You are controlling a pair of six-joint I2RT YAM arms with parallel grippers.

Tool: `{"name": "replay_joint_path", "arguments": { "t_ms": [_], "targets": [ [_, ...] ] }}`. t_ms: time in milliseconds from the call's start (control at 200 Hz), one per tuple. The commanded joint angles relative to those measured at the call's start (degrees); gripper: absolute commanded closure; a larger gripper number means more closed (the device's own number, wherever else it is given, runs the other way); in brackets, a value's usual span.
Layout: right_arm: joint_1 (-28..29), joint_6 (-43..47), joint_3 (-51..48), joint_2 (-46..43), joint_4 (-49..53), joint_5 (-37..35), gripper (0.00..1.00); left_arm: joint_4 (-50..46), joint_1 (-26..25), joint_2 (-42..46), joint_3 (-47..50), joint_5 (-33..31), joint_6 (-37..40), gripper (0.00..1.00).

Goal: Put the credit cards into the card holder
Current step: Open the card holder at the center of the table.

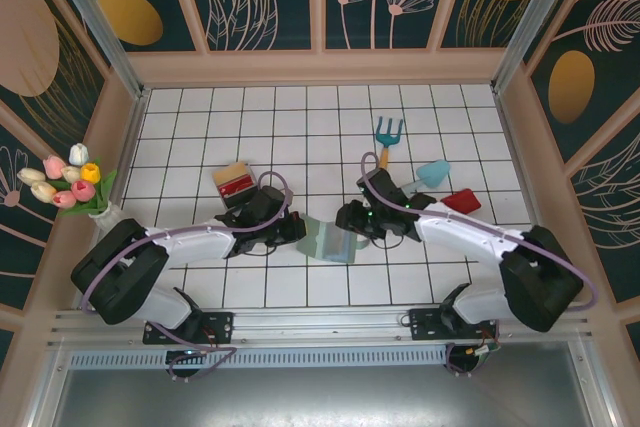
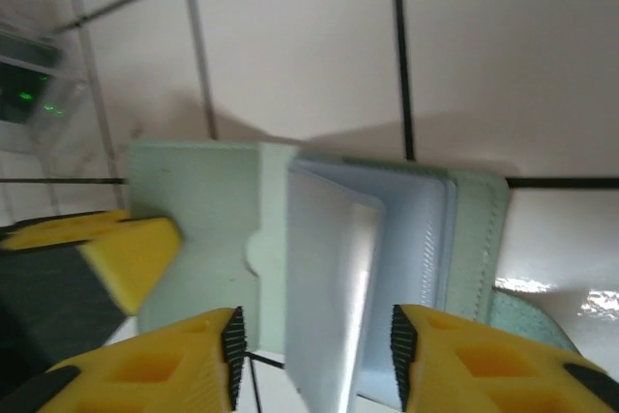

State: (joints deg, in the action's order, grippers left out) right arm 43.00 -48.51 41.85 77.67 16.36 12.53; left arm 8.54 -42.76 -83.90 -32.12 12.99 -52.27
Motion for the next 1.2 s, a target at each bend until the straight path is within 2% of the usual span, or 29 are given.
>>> {"name": "replay_joint_path", "arguments": {
  "t_ms": [0,100,250,355,596,671,721,796,841,906,1006,1056,1131,1196],
  "targets": [
    [0.4,-1.9,-1.6,1.8,-2.5,1.3,0.51,2.2,0.1,-1.3,1.1,-0.2,-1.3,1.0],
    [1.0,-1.5,-2.7,3.0,-8.1,5.9,0.51,3.2,0.1,-2.3,1.3,0.3,-1.4,1.0],
    [2.2,-2.6,-2.0,4.1,-14.5,7.2,0.53,6.0,0.1,-3.3,2.6,1.0,-2.7,1.0],
    [2.2,-2.9,-0.7,6.8,-18.5,11.4,0.53,7.9,0.1,-3.8,3.2,1.8,-3.4,1.0],
    [3.6,-7.0,0.3,12.9,-26.5,11.8,0.51,9.7,0.1,-2.4,4.9,-0.3,-5.8,1.0],
    [3.5,-10.0,-1.5,14.2,-30.7,11.6,0.5,9.5,0.1,-1.7,5.3,-1.1,-6.2,0.94],
    [3.6,-12.2,-3.2,14.8,-34.9,12.2,0.5,8.6,0.1,-1.2,5.4,-1.9,-6.4,0.82],
    [3.6,-14.5,-5.1,16.0,-39.2,12.3,0.5,6.9,0.1,0.2,5.7,-3.0,-6.4,0.76],
    [3.6,-15.3,-5.7,16.8,-39.9,12.2,0.49,5.9,0.1,1.4,6.0,-3.8,-6.6,0.64],
    [3.7,-15.8,-5.8,18.2,-40.3,12.4,0.49,4.2,0.1,3.9,6.9,-5.3,-7.3,0.51],
    [3.9,-15.7,-5.7,20.4,-40.4,13.0,0.49,1.3,0.1,9.0,8.7,-8.7,-9.0,0.42],
    [3.9,-15.8,-6.0,21.1,-40.4,13.0,0.49,0.5,0.1,12.3,9.5,-10.0,-9.4,0.44],
    [3.8,-16.9,-6.2,21.2,-40.2,12.6,0.5,2.0,0.1,16.0,10.3,-9.9,-9.0,0.55],
    [3.8,-17.1,-6.0,20.9,-39.9,12.2,0.54,4.5,0.1,18.2,10.7,-8.8,-8.4,0.7]
  ]
}}
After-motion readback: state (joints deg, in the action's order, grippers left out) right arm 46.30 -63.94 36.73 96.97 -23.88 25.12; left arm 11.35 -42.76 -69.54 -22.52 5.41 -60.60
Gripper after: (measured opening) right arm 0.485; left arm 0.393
